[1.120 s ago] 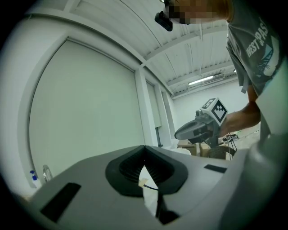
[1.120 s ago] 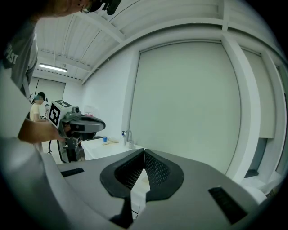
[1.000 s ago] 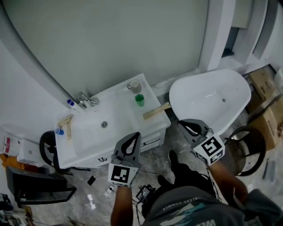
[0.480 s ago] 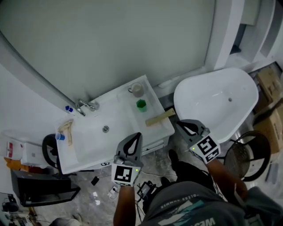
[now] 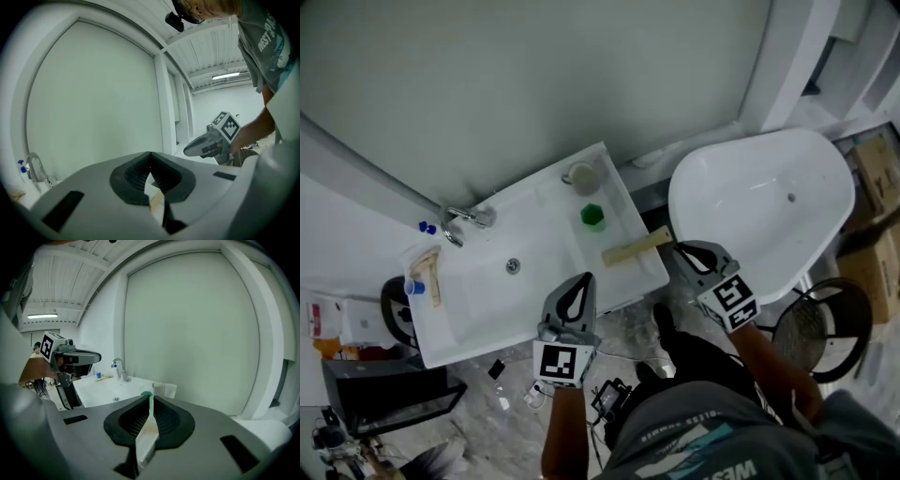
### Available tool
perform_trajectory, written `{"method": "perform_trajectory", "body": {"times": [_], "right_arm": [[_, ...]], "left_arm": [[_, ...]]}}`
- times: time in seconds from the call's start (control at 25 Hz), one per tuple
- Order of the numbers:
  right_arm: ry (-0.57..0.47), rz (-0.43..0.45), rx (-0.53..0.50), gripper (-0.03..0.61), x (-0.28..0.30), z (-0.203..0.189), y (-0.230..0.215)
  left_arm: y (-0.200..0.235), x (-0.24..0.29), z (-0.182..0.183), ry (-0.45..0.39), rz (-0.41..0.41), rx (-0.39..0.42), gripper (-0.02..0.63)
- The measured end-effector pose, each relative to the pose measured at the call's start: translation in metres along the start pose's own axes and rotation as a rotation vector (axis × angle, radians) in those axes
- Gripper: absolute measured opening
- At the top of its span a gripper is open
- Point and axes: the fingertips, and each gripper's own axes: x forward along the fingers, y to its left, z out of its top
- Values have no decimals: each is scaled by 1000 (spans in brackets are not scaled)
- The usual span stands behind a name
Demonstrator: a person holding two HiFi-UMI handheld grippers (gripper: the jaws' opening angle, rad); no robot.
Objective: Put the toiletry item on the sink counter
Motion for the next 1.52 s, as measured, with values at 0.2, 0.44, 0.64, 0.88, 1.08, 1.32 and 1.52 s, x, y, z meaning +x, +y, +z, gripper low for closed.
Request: {"method": "perform_trajectory", "body": {"times": [0.2, 0.44, 0.64, 0.88, 1.08, 1.32, 1.52], "right_arm": [[44, -5, 75, 56, 24, -28, -19], [91, -13, 146, 97, 50, -58, -37], [116, -18, 189, 117, 73, -84, -51], [147, 7, 227, 129, 93, -111, -56], [180, 31, 321, 172, 103, -131, -59], [173, 42, 442, 216, 115, -144, -69], [174, 64, 525, 224, 122, -153, -63]], "left_arm": [[14, 20, -30, 39, 23, -35, 3], [27, 44, -70, 92, 44, -70, 3], [33, 64, -98, 115, 53, -101, 3], [35, 81, -123, 146, 50, -124, 3], [37, 90, -135, 175, 51, -130, 3], [43, 102, -147, 190, 55, -139, 3], [45, 99, -154, 196, 67, -151, 3]]}}
